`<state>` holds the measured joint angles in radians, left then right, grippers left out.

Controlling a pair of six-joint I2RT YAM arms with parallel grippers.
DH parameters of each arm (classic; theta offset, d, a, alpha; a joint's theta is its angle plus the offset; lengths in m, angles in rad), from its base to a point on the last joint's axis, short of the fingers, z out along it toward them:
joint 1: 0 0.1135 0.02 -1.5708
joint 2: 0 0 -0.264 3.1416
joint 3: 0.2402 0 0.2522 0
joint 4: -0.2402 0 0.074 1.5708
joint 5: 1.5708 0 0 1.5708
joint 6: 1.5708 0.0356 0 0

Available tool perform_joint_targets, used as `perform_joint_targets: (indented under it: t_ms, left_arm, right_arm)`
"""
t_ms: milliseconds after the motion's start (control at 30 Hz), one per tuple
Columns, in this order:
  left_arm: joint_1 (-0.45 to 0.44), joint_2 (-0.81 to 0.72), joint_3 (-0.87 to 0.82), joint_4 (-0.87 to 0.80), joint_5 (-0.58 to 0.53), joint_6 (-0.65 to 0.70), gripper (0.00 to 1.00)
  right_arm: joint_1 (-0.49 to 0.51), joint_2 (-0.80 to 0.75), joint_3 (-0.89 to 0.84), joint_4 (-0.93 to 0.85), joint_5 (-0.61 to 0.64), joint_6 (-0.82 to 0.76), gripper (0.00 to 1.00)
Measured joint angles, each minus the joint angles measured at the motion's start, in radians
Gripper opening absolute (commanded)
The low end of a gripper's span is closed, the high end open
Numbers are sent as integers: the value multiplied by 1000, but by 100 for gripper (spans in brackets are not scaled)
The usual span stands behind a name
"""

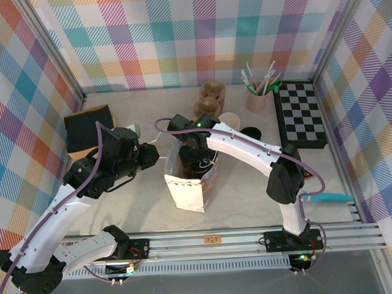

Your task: Pack the takeout coffee

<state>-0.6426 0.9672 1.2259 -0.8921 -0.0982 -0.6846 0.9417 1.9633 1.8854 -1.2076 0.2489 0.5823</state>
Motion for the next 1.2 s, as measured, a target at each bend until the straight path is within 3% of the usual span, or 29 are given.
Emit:
perform_joint_targets:
  t_ms: [1200]
  left_arm:
    - [0,-3,0,0,0,0,19]
  right_arm:
    - [0,13,19,-4,-3,-5,62]
